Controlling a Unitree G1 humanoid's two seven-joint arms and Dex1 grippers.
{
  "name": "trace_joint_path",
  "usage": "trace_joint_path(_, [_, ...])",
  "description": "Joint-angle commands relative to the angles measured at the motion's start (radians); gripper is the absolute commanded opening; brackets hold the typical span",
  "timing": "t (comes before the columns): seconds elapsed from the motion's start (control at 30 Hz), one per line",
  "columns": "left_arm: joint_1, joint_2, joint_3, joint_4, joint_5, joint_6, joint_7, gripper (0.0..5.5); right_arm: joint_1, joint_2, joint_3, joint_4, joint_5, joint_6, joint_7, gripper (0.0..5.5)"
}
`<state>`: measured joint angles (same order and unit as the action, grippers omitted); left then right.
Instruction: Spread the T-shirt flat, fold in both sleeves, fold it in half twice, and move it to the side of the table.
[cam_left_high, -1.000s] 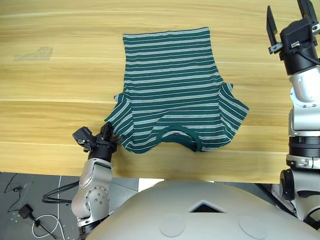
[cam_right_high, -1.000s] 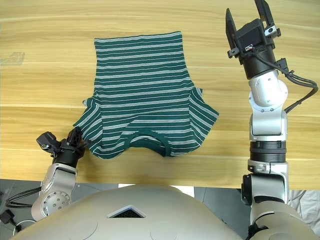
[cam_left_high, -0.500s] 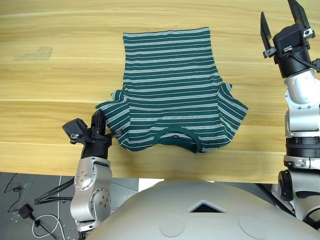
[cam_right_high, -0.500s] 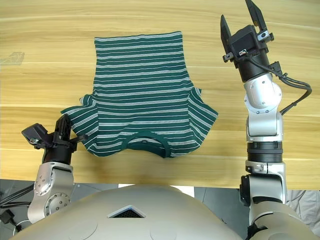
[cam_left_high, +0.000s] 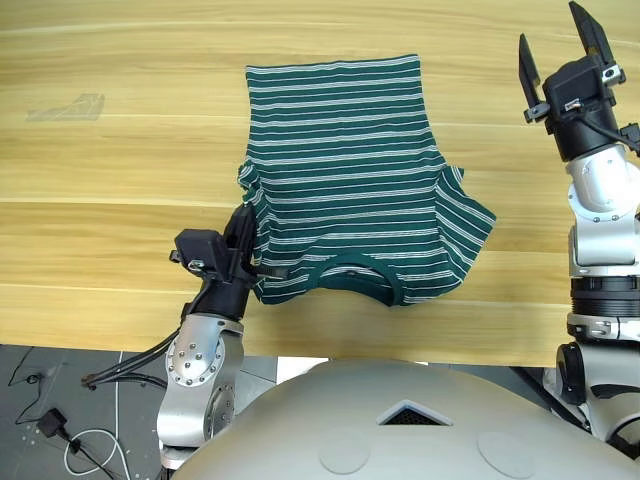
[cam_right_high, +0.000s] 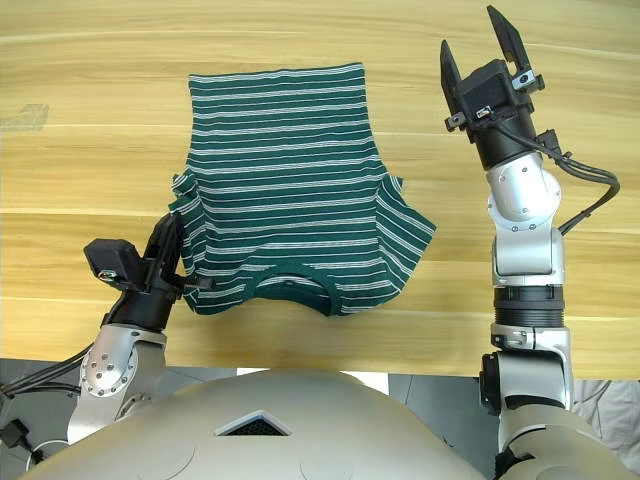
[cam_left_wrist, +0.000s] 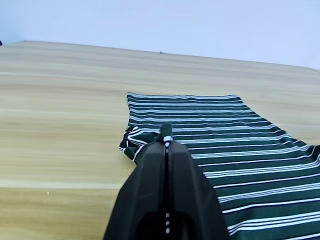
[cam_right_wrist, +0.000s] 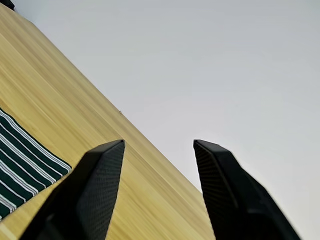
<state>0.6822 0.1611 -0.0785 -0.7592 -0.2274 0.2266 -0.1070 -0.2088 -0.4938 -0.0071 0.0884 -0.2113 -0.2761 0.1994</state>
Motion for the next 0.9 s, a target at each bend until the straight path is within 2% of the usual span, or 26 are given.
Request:
trace_joint_path(0.03, [-0.035,0.037,-0.030,-0.012,0.043,0.028,-0.023,0.01,0.013,-0.004,-0.003,0.005,-0.003,-0.005,0.006,2.57])
trace_joint_path(0.17, [-0.068,0.058,-0.069,0.055,0.116,0.081,-0.011,0.01,0.025,-0.007,-0.010,0.006,0.001,-0.006,0.005,2.57])
trace_joint_path(0.3, [-0.112,0.099,-0.074,0.144,0.301,0.097,0.052,0.01,0.043,-0.006,-0.015,0.017,0.001,-0.011,-0.001,2.57])
trace_joint_path(0.53, [-0.106,0.185,-0.207,0.042,0.322,0.031,-0.107,0.01,0.053,-0.002,-0.016,0.021,0.002,-0.015,-0.004,2.57])
trace_joint_path(0.73, [-0.092,0.235,-0.250,0.060,0.354,-0.002,-0.164,0.99,0.056,-0.002,-0.015,0.026,0.003,-0.018,-0.003,2.57])
trace_joint_path(0.8, [-0.099,0.243,-0.250,0.089,0.408,-0.014,-0.142,1.16,0.061,-0.002,-0.017,0.024,0.006,-0.017,0.000,2.57])
trace_joint_path(0.9, [-0.126,0.252,-0.219,0.159,0.520,-0.037,-0.078,1.72,0.077,0.001,-0.018,0.023,0.009,-0.018,-0.001,2.57])
